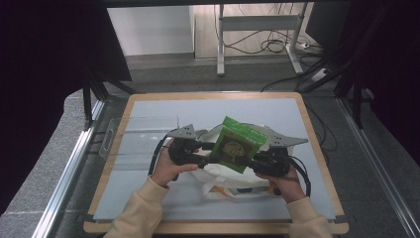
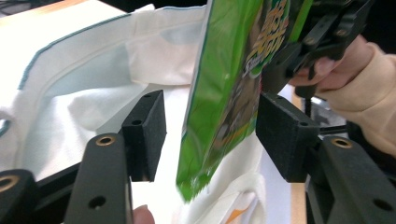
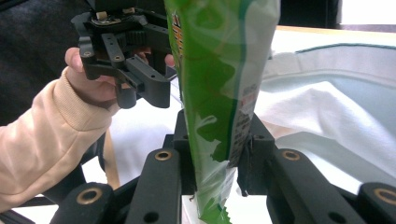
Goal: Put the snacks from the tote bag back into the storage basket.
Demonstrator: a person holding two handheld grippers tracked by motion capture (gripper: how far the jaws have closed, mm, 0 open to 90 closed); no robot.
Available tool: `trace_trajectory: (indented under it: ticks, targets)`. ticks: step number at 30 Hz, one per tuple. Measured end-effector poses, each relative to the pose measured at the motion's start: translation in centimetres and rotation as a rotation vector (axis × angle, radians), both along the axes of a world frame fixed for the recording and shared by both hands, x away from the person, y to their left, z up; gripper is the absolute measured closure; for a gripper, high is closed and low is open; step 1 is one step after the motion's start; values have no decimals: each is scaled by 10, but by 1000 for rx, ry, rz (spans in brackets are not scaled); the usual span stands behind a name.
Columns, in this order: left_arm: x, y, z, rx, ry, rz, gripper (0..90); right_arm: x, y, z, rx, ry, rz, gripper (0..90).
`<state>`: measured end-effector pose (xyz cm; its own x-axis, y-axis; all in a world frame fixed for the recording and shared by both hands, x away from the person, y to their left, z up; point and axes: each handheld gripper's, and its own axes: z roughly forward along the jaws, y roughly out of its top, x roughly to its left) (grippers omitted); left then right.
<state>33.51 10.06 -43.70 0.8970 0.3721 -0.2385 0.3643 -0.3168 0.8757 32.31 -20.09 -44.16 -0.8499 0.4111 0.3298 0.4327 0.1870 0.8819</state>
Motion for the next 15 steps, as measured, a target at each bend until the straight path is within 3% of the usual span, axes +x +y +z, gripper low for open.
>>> trace_trajectory:
  ticks: [15]
  targets:
    - [-2, 6, 2, 50, -30, 35, 405, 3, -10, 5, -110, -40, -57, 717]
